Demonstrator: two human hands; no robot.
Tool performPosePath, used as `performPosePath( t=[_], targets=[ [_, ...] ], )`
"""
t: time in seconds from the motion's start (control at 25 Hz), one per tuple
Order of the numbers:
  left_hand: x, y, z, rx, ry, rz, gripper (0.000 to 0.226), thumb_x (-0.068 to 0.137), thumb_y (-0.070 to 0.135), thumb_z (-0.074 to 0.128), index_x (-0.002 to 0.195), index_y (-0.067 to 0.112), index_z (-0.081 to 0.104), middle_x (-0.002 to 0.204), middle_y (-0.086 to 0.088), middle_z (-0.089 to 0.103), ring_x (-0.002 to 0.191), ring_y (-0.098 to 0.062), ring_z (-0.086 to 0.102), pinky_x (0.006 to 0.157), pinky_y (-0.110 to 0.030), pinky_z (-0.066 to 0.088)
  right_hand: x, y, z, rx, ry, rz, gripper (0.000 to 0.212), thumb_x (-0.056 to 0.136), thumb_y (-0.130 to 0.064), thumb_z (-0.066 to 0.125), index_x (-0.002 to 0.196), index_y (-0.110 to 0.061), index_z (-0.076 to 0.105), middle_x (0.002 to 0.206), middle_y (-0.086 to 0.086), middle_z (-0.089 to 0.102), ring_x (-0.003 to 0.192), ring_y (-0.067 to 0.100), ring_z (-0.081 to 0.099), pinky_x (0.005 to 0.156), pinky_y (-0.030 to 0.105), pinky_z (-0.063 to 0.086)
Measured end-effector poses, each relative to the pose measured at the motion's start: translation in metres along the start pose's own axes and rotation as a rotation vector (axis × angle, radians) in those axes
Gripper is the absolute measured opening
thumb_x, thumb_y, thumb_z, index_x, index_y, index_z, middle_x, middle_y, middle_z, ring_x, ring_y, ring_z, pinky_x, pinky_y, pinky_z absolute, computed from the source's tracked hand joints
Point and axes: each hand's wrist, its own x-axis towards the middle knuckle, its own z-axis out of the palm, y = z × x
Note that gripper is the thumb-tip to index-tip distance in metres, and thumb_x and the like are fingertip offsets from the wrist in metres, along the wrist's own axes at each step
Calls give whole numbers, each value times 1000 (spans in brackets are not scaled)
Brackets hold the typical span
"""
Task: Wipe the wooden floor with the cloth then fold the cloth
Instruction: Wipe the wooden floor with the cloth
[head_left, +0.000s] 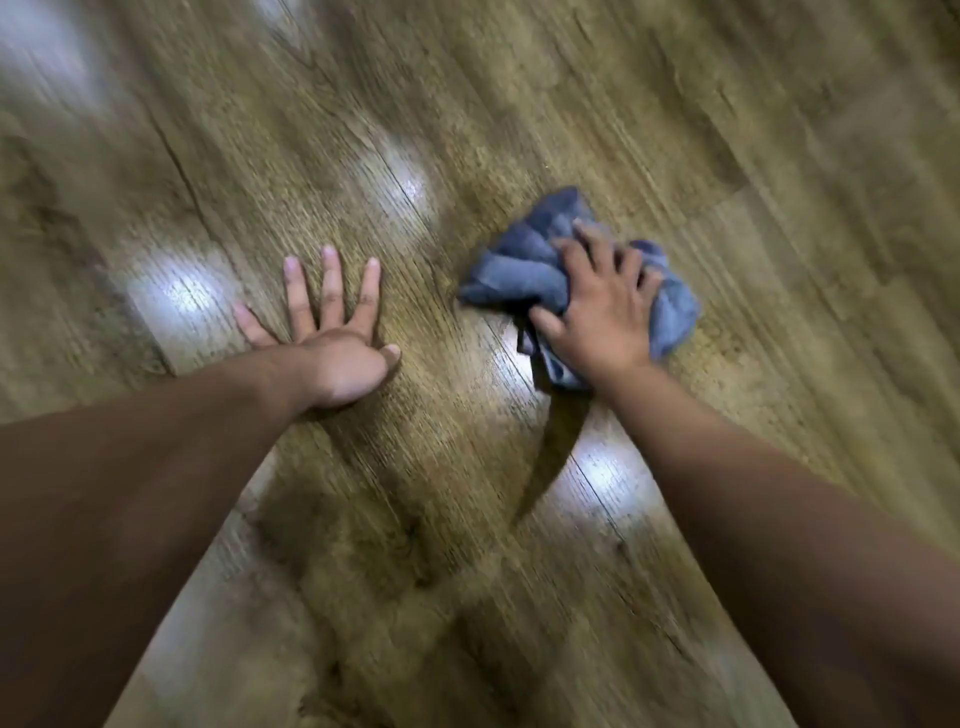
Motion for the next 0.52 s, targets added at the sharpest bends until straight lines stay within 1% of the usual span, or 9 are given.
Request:
performPosePath(
  t=[0.12,0.2,0.24,0.32,0.4,0.52],
  targets=[
    [-3,2,-1,-9,6,-4,89,98,63,35,106,63,-54,124,18,-70,126,-24,-59,98,-74,-27,65,-2,-4,55,7,204,72,78,-56,62,140,-29,39,157,0,29,132,41,34,105,57,23],
    [-6,3,-2,-25,0,10,89,99,62,35,110,63,-53,125,18,-69,126,-23,-59,98,-72,-29,68,-13,-2,84,20,281,69,79,-54,62,139,-29,40,157,-1,29,135,39,31,106,57,22],
    [-7,3,-2,-34,1,17,89,99,62,36,113,62,-52,126,18,-69,126,-23,-59,97,-72,-30,58,-20,-1,88,33,283,69,79,-53,63,139,-29,40,158,-1,28,137,39,29,107,58,22],
    [-8,4,1,-41,15,12,89,99,61,36,126,60,-48,128,17,-68,128,-23,-58,97,-71,-31,21,-32,0,88,50,212,71,77,-52,65,140,-30,41,159,-3,27,141,38,26,108,57,23],
    [-7,7,2,-33,26,-5,86,99,60,37,135,57,-41,130,16,-67,132,-24,-55,99,-72,-29,-30,-44,1,117,40,152,75,74,-53,68,140,-32,42,158,-3,27,142,38,24,106,58,25],
    [-9,11,3,-14,50,-21,84,100,58,38,144,53,-33,142,12,-59,139,-26,-48,103,-75,-23,-123,-65,8,161,8,195,81,67,-54,74,139,-33,43,158,-4,29,142,38,25,102,60,30]
  ],
)
